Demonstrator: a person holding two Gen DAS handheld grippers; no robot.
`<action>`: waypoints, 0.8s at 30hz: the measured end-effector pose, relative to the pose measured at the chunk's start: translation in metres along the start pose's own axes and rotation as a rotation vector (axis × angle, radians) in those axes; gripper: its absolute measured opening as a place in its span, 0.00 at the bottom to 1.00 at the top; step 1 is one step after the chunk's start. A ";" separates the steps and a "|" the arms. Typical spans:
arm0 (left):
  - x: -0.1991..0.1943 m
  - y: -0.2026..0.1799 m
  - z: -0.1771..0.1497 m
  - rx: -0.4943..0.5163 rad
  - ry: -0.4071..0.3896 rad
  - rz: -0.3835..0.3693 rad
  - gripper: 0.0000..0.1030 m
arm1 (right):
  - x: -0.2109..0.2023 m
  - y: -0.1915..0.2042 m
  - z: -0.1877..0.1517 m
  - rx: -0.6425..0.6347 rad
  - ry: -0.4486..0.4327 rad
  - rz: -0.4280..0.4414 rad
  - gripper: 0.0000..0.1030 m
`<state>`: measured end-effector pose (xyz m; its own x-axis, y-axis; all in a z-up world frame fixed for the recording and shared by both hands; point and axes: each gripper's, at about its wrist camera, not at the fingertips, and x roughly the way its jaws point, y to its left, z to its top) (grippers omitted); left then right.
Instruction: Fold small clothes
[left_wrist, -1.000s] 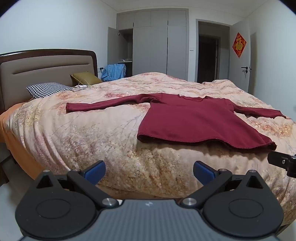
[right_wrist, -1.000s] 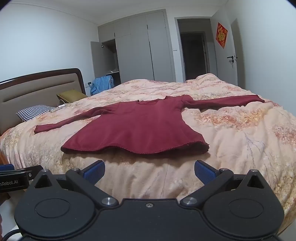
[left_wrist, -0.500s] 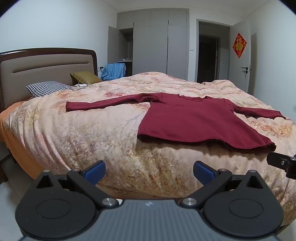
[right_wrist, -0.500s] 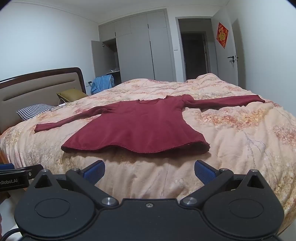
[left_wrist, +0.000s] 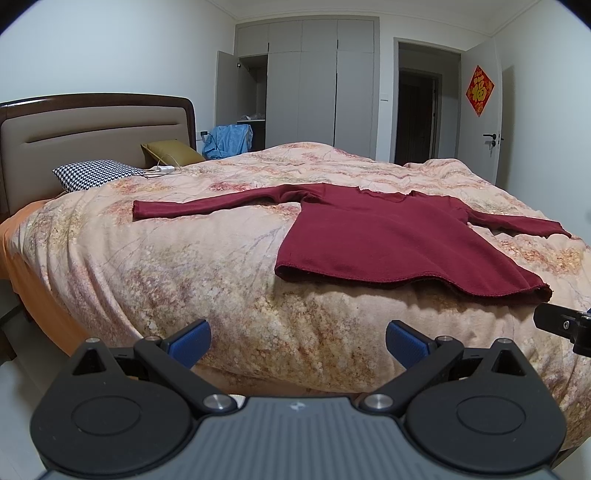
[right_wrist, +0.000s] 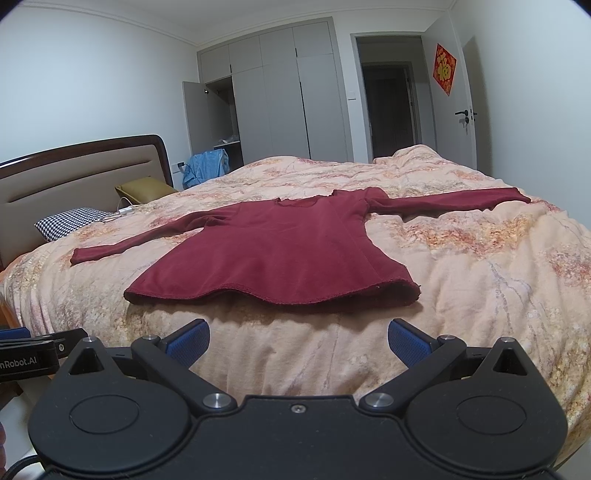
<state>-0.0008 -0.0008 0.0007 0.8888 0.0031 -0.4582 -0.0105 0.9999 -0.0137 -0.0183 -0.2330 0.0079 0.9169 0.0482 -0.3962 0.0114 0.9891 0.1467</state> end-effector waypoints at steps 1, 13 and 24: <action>0.000 0.000 0.000 0.000 0.000 -0.001 1.00 | 0.000 0.001 0.000 0.000 0.001 0.000 1.00; 0.001 0.002 -0.004 -0.009 0.003 0.000 1.00 | -0.003 -0.003 0.000 0.001 0.000 0.002 1.00; 0.001 0.002 -0.004 -0.009 0.004 -0.002 1.00 | -0.003 -0.003 0.000 0.002 -0.001 0.002 1.00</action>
<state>-0.0020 0.0012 -0.0031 0.8870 0.0014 -0.4617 -0.0134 0.9997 -0.0228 -0.0212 -0.2360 0.0090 0.9175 0.0505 -0.3946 0.0101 0.9887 0.1499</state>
